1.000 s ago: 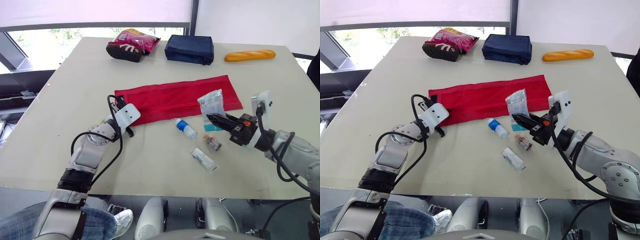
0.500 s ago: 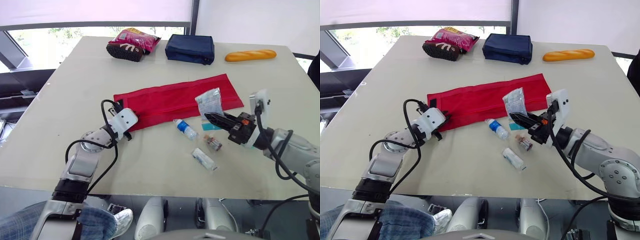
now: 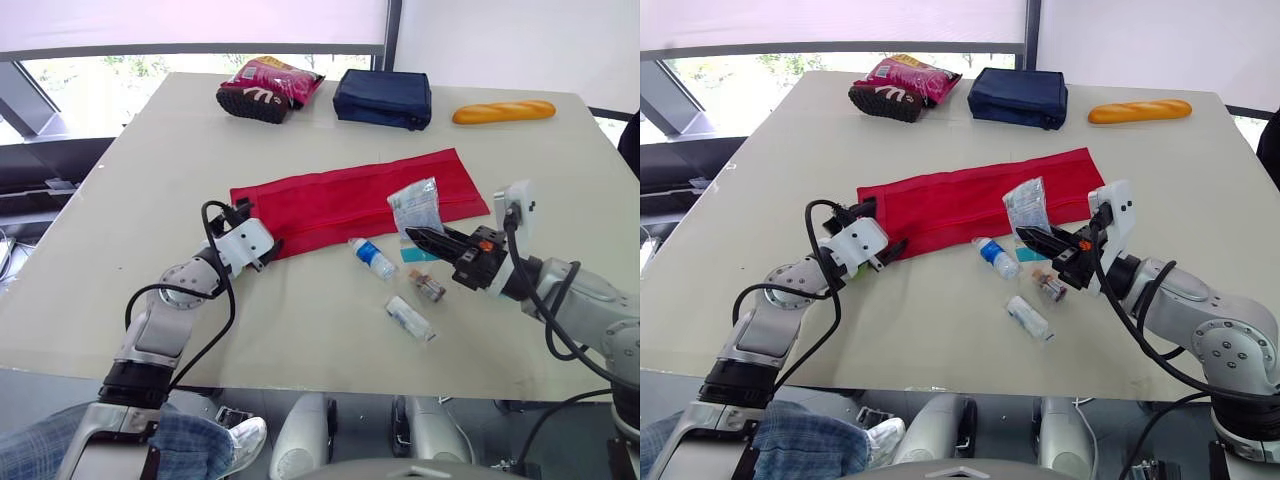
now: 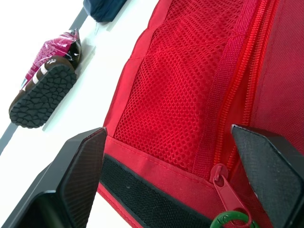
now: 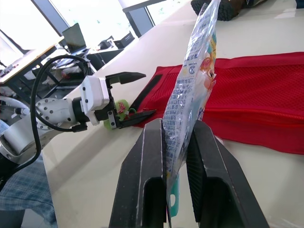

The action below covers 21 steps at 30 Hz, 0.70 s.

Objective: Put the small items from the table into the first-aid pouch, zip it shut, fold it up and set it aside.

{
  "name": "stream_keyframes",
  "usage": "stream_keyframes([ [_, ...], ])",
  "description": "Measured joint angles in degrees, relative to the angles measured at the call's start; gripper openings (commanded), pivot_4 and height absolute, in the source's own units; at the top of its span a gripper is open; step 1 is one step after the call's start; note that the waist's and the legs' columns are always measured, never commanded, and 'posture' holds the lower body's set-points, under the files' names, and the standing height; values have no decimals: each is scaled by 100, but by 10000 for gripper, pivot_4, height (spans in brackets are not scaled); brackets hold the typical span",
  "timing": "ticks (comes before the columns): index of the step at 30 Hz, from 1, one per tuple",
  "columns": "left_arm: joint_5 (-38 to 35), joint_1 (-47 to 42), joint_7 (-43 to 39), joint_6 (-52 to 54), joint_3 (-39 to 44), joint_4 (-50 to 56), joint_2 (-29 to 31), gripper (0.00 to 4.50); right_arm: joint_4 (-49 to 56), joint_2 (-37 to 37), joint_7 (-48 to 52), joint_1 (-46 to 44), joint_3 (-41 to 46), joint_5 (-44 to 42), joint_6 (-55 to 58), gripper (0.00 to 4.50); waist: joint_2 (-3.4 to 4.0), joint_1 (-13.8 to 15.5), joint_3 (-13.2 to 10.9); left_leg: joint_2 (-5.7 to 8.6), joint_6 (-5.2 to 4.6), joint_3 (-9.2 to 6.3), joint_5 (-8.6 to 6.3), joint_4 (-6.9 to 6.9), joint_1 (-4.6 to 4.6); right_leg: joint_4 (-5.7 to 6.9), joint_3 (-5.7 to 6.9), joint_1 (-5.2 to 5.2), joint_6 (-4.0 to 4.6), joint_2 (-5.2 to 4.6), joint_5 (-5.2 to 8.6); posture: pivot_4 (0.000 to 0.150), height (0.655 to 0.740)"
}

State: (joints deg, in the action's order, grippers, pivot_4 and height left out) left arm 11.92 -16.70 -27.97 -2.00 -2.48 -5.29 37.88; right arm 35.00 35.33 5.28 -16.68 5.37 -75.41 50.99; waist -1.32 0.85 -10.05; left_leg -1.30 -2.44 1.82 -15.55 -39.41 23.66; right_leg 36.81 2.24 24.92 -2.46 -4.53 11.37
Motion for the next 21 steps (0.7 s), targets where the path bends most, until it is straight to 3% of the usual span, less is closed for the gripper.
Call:
stream_keyframes([
  [7, 267, -350, -299, 94, -241, -122, 166, 44744, 13, -67, -74, 20, 1, 62, -14, 933, 1, 2, 1, 1, 0, 0, 0, -3, -3, 3, 1, -3, 0, 1, 0, 1500, 7164],
  [21, 525, -1255, -1665, 1449, -808, -39, 540, 44744, 84, -192, -183, 88, 2, 113, -134, 933, 12, -15, 10, 1, 0, 6, 0, -3, -16, 6, -4, -8, -2, 8, 2, 1500, 7164],
])
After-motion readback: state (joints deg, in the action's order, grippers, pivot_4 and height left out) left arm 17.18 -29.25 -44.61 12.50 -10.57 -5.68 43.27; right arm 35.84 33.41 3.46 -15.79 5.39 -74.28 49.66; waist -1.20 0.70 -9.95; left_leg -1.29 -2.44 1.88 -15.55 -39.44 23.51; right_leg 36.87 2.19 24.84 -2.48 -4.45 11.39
